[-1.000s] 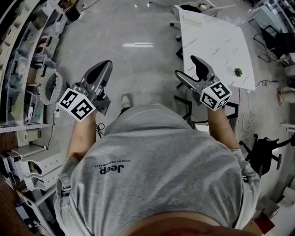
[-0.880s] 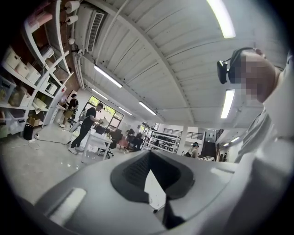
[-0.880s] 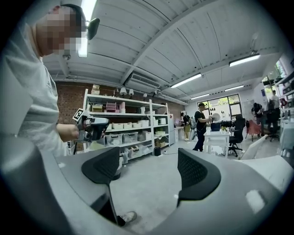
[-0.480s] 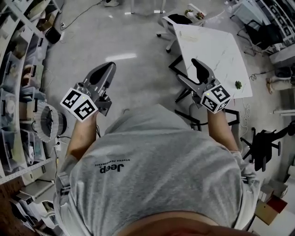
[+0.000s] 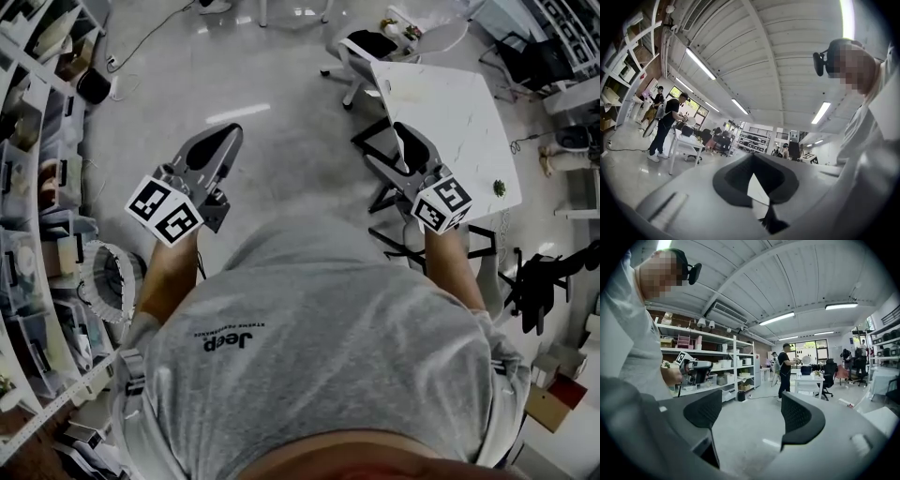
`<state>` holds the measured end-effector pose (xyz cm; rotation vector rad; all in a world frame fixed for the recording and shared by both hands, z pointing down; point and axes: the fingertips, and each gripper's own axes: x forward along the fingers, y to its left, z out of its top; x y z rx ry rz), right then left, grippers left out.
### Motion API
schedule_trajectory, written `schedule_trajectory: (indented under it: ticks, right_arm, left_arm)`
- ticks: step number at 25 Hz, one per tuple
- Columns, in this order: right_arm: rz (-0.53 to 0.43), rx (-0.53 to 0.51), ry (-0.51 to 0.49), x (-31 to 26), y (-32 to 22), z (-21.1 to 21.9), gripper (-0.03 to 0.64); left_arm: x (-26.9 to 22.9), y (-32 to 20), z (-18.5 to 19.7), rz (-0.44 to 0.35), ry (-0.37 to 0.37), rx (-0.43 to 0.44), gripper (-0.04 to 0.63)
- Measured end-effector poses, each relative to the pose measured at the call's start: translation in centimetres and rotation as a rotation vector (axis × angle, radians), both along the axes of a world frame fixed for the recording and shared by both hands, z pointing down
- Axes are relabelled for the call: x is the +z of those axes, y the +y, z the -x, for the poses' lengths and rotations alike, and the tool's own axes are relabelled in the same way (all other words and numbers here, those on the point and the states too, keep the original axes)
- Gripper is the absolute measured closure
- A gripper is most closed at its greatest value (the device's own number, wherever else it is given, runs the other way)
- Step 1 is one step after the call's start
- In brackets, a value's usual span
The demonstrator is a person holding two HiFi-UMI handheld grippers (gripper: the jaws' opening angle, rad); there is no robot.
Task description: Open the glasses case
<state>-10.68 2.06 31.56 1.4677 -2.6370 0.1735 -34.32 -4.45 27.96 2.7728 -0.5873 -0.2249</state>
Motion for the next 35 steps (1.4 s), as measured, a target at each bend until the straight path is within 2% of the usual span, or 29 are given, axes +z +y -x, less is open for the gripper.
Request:
schedule_trajectory:
  ticks: [5,8,14,19,22,27,31,35]
  right_arm:
    - [0.02,0.029,-0.024,0.6,-3.7,-2.9,0.242]
    - [0.017,0.003,-0.04,1.2,-6.3,-4.7,0.242]
    - [-0.034,-0.127,-0.076,2.6,-14.5,-10.1,0.242]
    - [-0.088,-0.257,-0.076,0.9,-23.0,-14.8,0.242]
    - [-0.106,-0.306,-0.088,-0.6,-26.5,-18.2,0.242]
    - [-0.119,-0.303,-0.096,-0.7,-31.1,-22.2,0.242]
    - [-0.094,-0.258,-0.126,0.6,-32.7,-22.7,0.242]
    - [-0.099,-0.189,-0.101,1.2,-33.4,-22.2,0.242]
  left_arm:
    - [0.6,-4.2,-1.4,0.019,-0.012,-0.011,0.551]
    - [1.0,-6.3,-2.9,0.019,-0.034,-0.045,0.551]
    - [1.2,-10.8,-8.0,-0.027,-0.075,-0.172,0.549]
    - [-0.3,-16.6,-12.9,-0.012,-0.021,-0.282,0.551]
    - [-0.7,-19.3,-16.5,0.008,-0.026,-0.318,0.549]
    - [-1.2,-23.0,-20.1,0.043,-0.036,-0.317,0.551]
    - [-0.5,-24.5,-19.7,0.051,-0.068,-0.301,0.55]
    - [0.4,-25.7,-19.2,0.013,-0.108,-0.223,0.55]
